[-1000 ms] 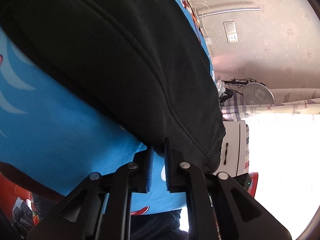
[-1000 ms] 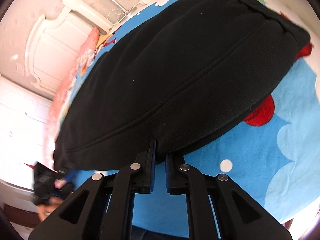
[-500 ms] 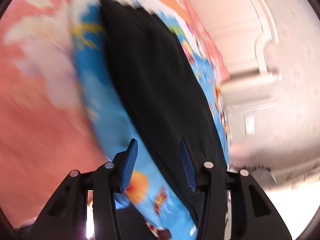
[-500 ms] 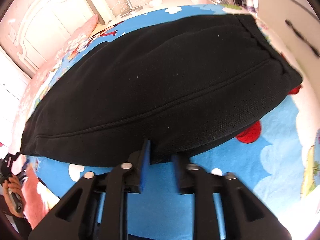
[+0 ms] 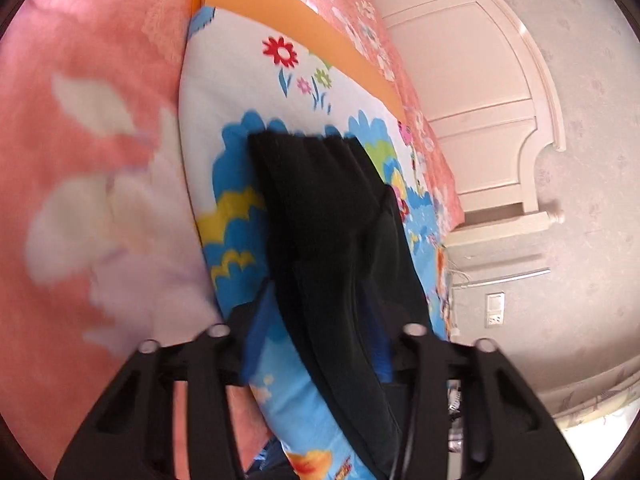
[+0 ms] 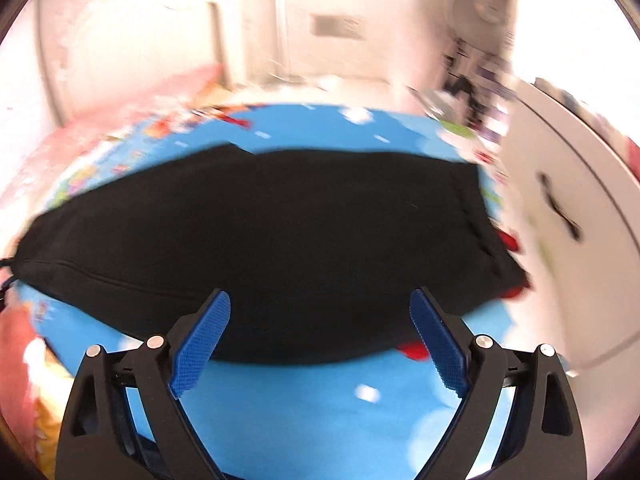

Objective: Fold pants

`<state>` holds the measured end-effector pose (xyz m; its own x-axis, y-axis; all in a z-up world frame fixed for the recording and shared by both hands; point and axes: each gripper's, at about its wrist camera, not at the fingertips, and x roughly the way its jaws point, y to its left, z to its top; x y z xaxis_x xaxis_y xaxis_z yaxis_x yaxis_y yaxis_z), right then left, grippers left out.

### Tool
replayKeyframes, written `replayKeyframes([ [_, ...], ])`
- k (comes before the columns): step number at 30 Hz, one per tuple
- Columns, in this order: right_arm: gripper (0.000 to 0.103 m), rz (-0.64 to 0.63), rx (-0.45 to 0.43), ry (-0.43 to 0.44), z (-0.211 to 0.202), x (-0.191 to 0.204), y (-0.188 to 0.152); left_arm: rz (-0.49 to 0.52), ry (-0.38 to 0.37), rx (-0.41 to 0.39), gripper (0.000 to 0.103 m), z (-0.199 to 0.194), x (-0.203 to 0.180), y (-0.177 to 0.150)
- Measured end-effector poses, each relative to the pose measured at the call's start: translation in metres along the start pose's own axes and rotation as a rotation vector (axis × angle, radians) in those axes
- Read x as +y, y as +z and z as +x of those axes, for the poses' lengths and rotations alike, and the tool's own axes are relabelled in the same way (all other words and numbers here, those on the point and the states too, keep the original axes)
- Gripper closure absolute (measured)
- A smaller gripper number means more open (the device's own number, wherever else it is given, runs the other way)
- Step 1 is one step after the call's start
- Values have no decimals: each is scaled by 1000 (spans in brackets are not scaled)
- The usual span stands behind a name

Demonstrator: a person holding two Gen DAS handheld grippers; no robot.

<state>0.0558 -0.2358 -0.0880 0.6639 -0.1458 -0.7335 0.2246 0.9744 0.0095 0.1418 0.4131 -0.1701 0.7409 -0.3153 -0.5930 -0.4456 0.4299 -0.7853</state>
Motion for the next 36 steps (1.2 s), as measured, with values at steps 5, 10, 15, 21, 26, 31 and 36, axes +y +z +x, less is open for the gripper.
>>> replayKeyframes([
  [5,15,7,-26,102,17,33,9,144,65,-4,88,6,-24,25],
  [10,14,-142,-46,183,31,86,8,233,140,-34,87,4,-35,23],
  [15,14,-289,-11,121,61,131,0,316,165,-193,44,-13,-36,12],
  [21,12,-274,93,102,84,130,-16,792,256,-323,20,7,-112,-25],
  [26,11,-256,102,118,88,126,-18,1009,344,-138,21,84,-149,-31],
  [31,11,-253,103,134,83,122,-20,955,427,44,88,154,-126,0],
  [36,11,-201,2,115,61,78,14,917,478,20,101,150,-120,7],
])
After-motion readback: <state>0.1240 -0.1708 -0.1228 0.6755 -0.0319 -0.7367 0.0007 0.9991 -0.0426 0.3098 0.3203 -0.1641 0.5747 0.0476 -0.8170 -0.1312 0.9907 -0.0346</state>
